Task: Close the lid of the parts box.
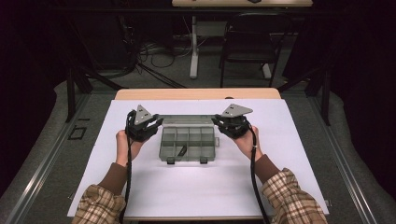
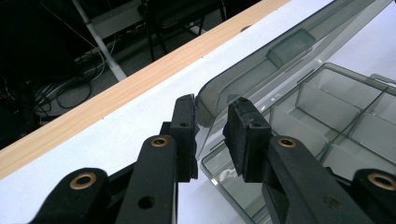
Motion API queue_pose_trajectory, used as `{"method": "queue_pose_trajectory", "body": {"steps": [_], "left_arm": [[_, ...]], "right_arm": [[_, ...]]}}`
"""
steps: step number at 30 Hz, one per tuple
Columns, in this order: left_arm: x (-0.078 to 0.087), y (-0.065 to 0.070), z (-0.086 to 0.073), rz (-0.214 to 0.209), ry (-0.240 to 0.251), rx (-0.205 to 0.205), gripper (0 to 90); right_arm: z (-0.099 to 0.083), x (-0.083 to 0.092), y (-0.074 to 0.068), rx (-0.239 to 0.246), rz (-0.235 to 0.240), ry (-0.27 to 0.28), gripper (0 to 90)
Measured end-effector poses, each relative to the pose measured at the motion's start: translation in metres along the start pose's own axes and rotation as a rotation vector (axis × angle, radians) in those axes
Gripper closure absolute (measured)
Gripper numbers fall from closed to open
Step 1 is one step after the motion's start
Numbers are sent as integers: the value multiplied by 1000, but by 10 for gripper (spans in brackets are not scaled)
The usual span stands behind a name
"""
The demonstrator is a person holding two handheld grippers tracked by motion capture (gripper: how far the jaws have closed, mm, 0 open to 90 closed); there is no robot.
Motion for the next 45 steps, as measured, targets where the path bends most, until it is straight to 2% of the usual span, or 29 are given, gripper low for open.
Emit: {"method": "queue_pose_trajectory", "body": {"steps": [3,5,9,12,14,18,22,26,29,33,35,37,45], "left_arm": [[2,1,-1,-3,-17,-13,701],[4,5,-1,-13,-45,-31,621],[13,14,-4,-62,-80,-23,439],[20,17,-8,-104,-105,-20,338],[25,19,-8,-108,-121,-26,324],[38,21,-3,-114,-118,-46,415],[53,23,6,-112,-105,-79,573],[67,23,19,-115,-54,-69,704],[72,20,28,-86,-7,-51,783],[67,15,35,-40,24,-36,845],[62,13,35,-36,26,-24,860],[57,11,33,-25,15,-30,868],[39,13,18,-89,-36,-13,887]], "right_arm": [[0,0,0,2,1,0,780],[0,0,-1,2,1,1,780],[-1,1,-1,4,2,0,779],[-2,2,-2,7,3,-3,777],[-3,3,-3,14,6,-6,775],[-5,4,-5,20,7,-10,774],[-6,5,-6,16,10,-11,772],[-7,5,-7,16,13,-10,770],[-8,6,-8,17,15,-14,767],[-9,7,-9,20,17,-14,763],[-11,8,-11,19,20,-19,759],[-12,8,-12,26,23,-21,755],[-19,12,-16,27,41,-36,751]]}}
Point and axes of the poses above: each handheld gripper's, and its own axes: x roughly backward along the jaws, z roughly out of its top, y roughly to its right, the point moved 10 cm from there along -x, roughly forward along the jaws, and after that the axes turned 1 degree about -x, right-handed, at the moved point
